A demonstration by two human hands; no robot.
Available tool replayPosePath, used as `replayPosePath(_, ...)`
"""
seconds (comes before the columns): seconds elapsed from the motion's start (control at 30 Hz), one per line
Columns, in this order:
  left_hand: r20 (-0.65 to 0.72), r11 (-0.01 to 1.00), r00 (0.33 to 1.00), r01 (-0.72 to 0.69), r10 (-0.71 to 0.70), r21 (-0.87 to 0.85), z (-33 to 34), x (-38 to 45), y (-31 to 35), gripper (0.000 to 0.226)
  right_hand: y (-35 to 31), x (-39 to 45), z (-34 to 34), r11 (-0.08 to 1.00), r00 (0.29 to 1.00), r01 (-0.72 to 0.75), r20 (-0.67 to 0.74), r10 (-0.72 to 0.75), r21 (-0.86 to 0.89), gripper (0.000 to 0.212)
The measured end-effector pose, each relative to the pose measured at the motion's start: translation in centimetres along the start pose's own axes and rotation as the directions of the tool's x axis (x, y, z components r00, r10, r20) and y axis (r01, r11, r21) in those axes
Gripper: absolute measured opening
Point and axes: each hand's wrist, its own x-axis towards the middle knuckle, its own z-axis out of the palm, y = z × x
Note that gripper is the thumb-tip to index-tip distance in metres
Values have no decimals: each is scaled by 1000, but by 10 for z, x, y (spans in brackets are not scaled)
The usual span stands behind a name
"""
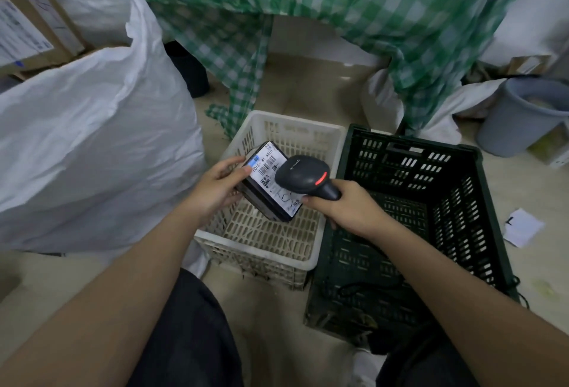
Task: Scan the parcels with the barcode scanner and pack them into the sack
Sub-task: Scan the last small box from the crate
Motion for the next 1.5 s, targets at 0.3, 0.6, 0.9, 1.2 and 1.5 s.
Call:
replayPosePath(0.3, 1, 1000, 1000, -15, 15, -9, 4, 2, 2, 38, -4, -17, -14, 995, 996, -32, -82, 25, -92, 30)
replayPosePath(0.6, 28, 999, 999, -38, 38, -11, 7, 1, 6, 39, 4, -14, -13, 994, 996, -26, -91, 16, -107, 29)
replayPosePath(0.9, -141, 966, 961, -250, 239, -63, 19, -79, 44, 33, -31, -44, -11, 980, 949, 87, -313, -27, 177, 14)
replayPosePath(1.2, -344, 776, 734, -631, 586, -23, -59, -187, 149, 30, -176, -61, 10, 881, 881, 350, -432, -195, 317, 15)
replayPosePath(1.5, -521, 695, 463, -536, 717, 480, -220, -170, 219, 44, -306, 24, 87, 871, 872, 453, -296, -390, 190, 16)
